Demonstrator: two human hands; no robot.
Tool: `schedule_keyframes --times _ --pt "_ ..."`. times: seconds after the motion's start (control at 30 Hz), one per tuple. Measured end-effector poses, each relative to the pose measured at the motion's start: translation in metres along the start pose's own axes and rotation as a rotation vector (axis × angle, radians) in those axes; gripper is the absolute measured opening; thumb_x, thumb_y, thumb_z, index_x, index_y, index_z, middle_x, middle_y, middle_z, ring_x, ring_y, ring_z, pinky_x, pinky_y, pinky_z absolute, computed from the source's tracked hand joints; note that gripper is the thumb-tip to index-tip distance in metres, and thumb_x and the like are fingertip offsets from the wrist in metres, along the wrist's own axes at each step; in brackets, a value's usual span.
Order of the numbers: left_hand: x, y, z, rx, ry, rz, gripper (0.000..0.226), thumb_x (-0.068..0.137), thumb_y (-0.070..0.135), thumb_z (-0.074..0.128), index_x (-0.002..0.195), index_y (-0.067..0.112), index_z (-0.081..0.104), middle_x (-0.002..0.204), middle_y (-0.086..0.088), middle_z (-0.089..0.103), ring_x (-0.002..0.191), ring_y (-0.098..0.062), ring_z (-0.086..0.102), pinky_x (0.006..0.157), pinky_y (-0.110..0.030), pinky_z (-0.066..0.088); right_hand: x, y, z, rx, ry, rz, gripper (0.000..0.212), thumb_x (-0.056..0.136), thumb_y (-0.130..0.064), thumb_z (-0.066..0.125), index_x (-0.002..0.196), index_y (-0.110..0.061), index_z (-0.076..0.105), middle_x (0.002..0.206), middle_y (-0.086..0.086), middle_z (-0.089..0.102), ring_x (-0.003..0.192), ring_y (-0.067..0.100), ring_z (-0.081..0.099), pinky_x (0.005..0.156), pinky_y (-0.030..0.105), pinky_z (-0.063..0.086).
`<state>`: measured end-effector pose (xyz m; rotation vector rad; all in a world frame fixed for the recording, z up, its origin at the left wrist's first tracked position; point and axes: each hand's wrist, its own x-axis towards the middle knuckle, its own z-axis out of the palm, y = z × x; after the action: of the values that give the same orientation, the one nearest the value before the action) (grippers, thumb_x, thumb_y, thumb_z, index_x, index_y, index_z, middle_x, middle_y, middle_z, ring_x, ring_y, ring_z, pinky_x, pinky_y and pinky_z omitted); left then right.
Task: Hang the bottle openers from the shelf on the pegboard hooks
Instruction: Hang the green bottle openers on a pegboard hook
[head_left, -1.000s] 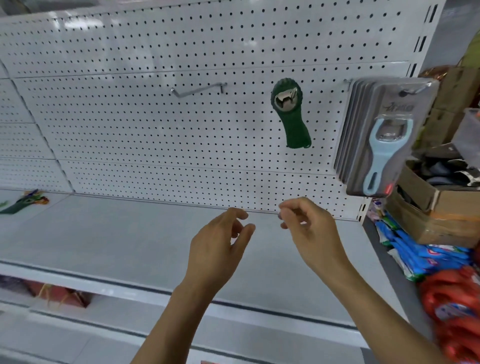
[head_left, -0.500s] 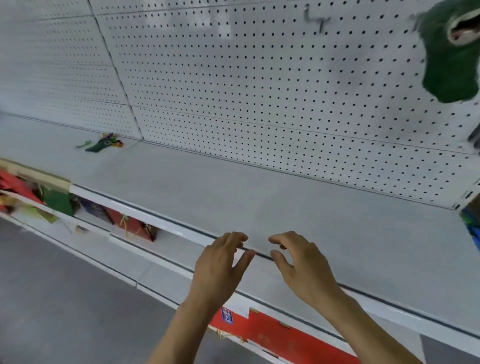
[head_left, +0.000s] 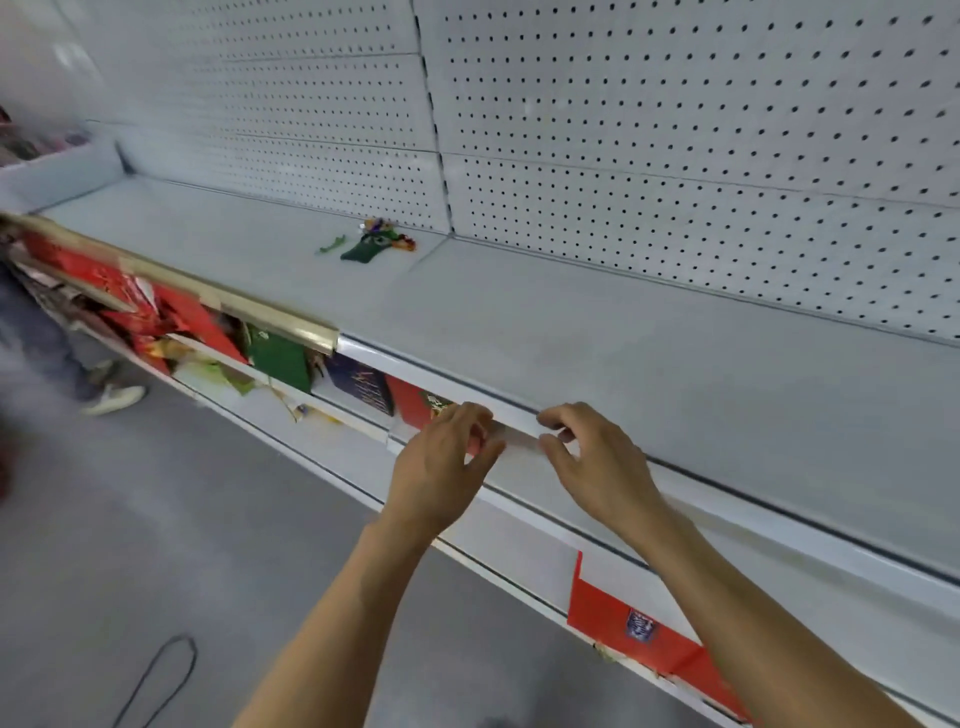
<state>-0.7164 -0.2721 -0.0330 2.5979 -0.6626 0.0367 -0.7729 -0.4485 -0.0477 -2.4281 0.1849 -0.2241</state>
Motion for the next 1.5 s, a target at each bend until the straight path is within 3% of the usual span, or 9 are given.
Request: schedule_keyframes --times 0.13,0.3,0.67,1.0,1.13,1.27,1.37,1.5 --pt "0.019 -0.037 -0.015 -0.034 0.014 -0.014 0.027 0.093 0.043 0.054 0.115 0.027 0.057 0.103 0.012 0.063 0.086 -0.007 0.059 0.072 -0.024 0.049 0.024 -0.019 0.015 0.08 -0.013 0.054 0.022 0.095 -0.027 0.054 0.116 -0.024 0.059 0.118 -0.009 0.062 0.103 0.011 0.06 0.089 0.034 0.049" --pt "0.083 -0.102 -0.037 -0.112 0.008 -0.081 0.029 0.093 0.043 0.055 0.118 0.027 0.056 0.104 0.013 0.062 0.088 -0.004 0.059 0.076 -0.021 0.048 0.102 -0.049 0.051 0.095 -0.023 0.086 0.023 0.095 -0.03 0.053 0.117 -0.027 0.06 0.118 -0.013 0.062 0.103 0.007 0.06 0.087 0.027 0.048" --pt "0.23 -0.217 -0.07 -0.188 0.008 -0.143 0.027 0.093 0.04 0.058 0.116 0.025 0.057 0.103 0.01 0.062 0.089 -0.007 0.06 0.08 -0.03 0.054 0.287 -0.097 0.127 0.156 -0.085 0.08 0.022 0.095 -0.034 0.053 0.115 -0.03 0.059 0.113 -0.016 0.063 0.099 0.004 0.06 0.088 0.03 0.05" --pt "0.366 -0.317 -0.081 -0.207 -0.071 -0.14 0.029 0.094 0.037 0.057 0.119 0.022 0.057 0.109 0.007 0.06 0.093 -0.01 0.059 0.081 -0.024 0.048 0.427 -0.133 0.187 0.084 -0.104 0.147 0.026 0.096 -0.029 0.053 0.119 -0.021 0.059 0.117 -0.004 0.063 0.096 0.011 0.061 0.087 0.03 0.051" --pt "0.431 -0.349 -0.083 -0.199 -0.165 -0.022 0.03 0.095 0.028 0.057 0.123 0.018 0.055 0.118 0.002 0.06 0.098 -0.014 0.06 0.089 -0.032 0.05 0.478 -0.147 0.214 0.037 -0.054 0.301 0.04 0.095 -0.032 0.053 0.131 -0.016 0.048 0.124 0.004 0.061 0.106 0.019 0.06 0.09 0.036 0.049" --pt "0.482 -0.368 -0.078 -0.159 -0.298 0.1 0.038 0.096 0.022 0.056 0.133 0.019 0.049 0.13 -0.003 0.053 0.107 -0.018 0.059 0.095 -0.035 0.048 0.517 -0.165 0.236 -0.08 0.055 0.501 0.045 0.095 -0.038 0.051 0.131 -0.012 0.04 0.125 0.008 0.057 0.105 0.024 0.059 0.073 0.029 0.042" --pt "0.51 -0.38 -0.073 -0.106 -0.396 0.202 0.045 0.095 0.022 0.057 0.138 0.019 0.045 0.134 -0.005 0.052 0.114 -0.021 0.057 0.098 -0.035 0.046 0.537 -0.175 0.252 -0.216 0.061 0.639 0.057 0.091 -0.045 0.056 0.132 -0.009 0.037 0.128 0.01 0.051 0.107 0.026 0.059 0.07 0.031 0.041" --pt "0.535 -0.387 -0.067 -0.051 -0.457 0.229 0.048 0.093 0.027 0.058 0.138 0.017 0.044 0.129 -0.007 0.059 0.114 -0.024 0.058 0.096 -0.036 0.048 0.548 -0.179 0.257 -0.298 0.019 0.777 0.053 0.088 -0.033 0.061 0.128 -0.007 0.038 0.127 0.014 0.046 0.102 0.029 0.059 0.067 0.03 0.042"
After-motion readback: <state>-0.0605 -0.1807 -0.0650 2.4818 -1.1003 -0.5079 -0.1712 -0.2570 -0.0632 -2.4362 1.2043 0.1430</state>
